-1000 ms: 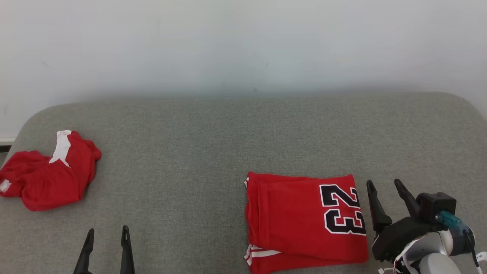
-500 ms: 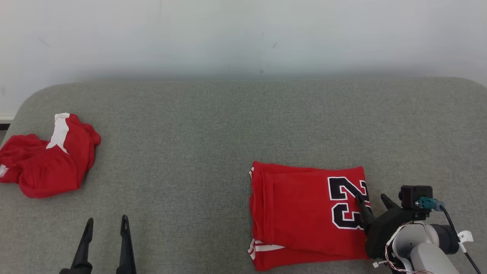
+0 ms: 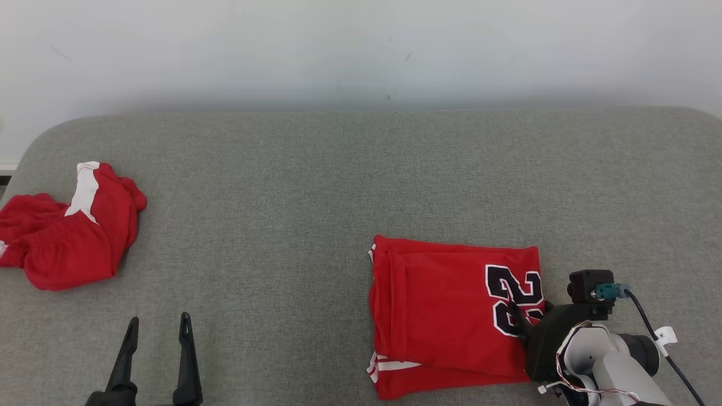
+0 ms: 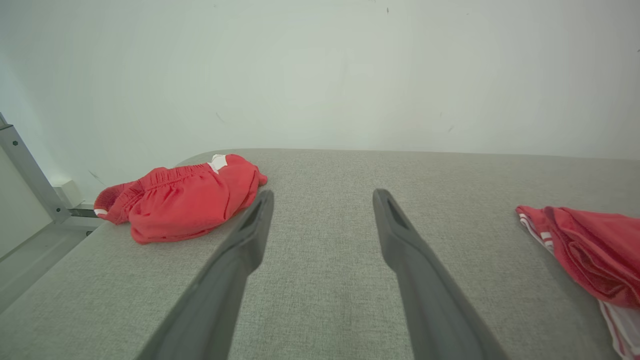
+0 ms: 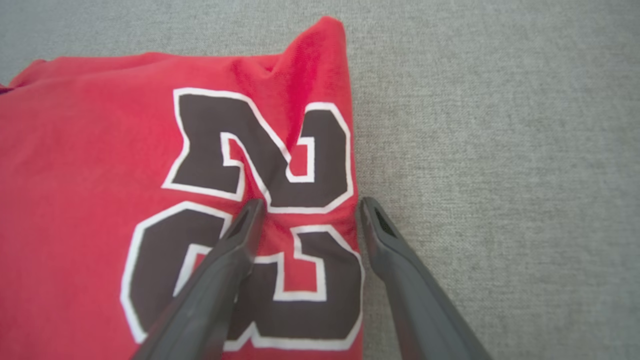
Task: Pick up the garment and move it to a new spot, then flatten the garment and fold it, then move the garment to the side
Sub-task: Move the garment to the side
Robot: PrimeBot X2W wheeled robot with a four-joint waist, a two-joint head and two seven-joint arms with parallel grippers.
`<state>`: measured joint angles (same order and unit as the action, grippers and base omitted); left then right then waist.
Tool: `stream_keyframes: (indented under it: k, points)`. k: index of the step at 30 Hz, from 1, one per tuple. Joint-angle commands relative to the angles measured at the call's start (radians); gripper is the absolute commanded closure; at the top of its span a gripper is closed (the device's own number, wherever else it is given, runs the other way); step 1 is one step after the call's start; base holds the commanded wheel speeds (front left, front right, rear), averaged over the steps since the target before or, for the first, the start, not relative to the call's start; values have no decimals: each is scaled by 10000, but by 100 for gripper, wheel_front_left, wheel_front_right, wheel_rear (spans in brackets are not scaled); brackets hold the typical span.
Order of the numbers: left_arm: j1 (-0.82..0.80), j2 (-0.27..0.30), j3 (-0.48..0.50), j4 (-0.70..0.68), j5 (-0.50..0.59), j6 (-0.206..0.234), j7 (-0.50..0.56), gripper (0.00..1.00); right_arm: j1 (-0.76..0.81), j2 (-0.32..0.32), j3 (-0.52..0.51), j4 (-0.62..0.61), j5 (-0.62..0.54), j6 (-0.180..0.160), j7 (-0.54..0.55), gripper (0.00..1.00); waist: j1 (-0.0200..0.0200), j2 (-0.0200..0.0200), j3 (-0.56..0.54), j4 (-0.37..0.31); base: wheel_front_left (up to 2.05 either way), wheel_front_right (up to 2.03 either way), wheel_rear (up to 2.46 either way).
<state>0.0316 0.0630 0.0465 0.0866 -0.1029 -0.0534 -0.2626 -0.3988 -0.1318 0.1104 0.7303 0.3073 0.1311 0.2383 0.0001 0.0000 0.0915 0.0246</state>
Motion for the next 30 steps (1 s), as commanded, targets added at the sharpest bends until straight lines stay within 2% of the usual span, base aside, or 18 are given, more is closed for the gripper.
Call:
stream_keyframes:
  k: [1,2,3,13,24,30]
  points:
    - [-109,26,39,-8,-31,-11,-29,0,79,16,206,240,144,-6,235,52,-1,0,19,-15,0,0,0]
    - [-122,26,41,-9,-25,-10,-29,0,51,4,227,246,230,-6,193,96,-1,0,32,-21,0,0,0]
    - [-139,24,37,-10,-21,-9,-29,0,7,-23,258,258,279,-6,188,100,-1,0,52,-30,0,0,0]
    - [-463,-3,-123,-138,50,-61,-29,0,-1300,-760,719,-74,485,-19,-382,100,-1,0,743,-187,0,0,0]
    - [-1904,114,-504,-931,331,-136,-29,0,-4419,-1928,1033,275,944,-19,-847,100,-1,0,3258,-644,0,0,0]
    - [-2353,323,-428,-1730,510,-34,-29,0,-6091,-2359,987,1073,1261,-19,-1342,100,-1,0,4339,-1368,0,0,0]
